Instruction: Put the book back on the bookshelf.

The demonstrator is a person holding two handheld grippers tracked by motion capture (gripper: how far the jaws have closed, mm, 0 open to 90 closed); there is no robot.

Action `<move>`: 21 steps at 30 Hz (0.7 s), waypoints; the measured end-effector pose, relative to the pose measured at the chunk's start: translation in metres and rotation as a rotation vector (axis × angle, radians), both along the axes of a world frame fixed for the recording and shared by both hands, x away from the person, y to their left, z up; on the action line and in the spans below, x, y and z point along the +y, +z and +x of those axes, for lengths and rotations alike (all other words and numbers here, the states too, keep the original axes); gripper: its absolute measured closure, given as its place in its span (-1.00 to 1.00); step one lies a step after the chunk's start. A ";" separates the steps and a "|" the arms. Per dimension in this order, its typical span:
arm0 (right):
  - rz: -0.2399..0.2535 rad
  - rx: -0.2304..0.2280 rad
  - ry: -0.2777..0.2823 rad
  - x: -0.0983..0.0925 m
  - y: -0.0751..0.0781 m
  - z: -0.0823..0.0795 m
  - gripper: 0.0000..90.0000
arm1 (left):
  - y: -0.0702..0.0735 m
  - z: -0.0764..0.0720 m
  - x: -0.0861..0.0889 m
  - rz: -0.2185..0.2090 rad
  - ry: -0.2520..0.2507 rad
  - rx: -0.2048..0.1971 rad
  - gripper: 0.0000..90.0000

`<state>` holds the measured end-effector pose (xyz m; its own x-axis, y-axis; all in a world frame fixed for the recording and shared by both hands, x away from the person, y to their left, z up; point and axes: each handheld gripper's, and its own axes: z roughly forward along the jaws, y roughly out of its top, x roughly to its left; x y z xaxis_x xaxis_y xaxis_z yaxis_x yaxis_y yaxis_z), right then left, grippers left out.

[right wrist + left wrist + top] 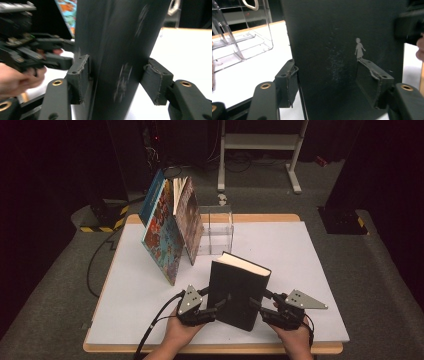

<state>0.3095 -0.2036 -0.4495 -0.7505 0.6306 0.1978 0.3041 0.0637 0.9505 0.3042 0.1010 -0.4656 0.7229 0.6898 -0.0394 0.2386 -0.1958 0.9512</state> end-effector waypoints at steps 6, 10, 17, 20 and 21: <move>0.021 -0.038 0.049 0.013 0.009 -0.005 -0.04 | -0.001 -0.002 0.006 -0.018 -0.013 0.009 -0.10; 0.037 -0.014 0.061 0.018 0.017 -0.002 0.00 | -0.002 0.004 0.017 -0.039 0.028 0.040 -0.23; -0.026 -0.013 0.079 0.031 0.023 -0.002 0.02 | -0.005 0.016 0.054 -0.034 0.087 0.069 -0.28; -0.021 0.012 0.091 0.029 0.025 0.002 0.11 | -0.007 0.021 0.070 -0.007 0.122 0.066 -0.28; -0.021 0.012 0.091 0.029 0.025 0.002 0.11 | -0.007 0.021 0.070 -0.007 0.122 0.066 -0.28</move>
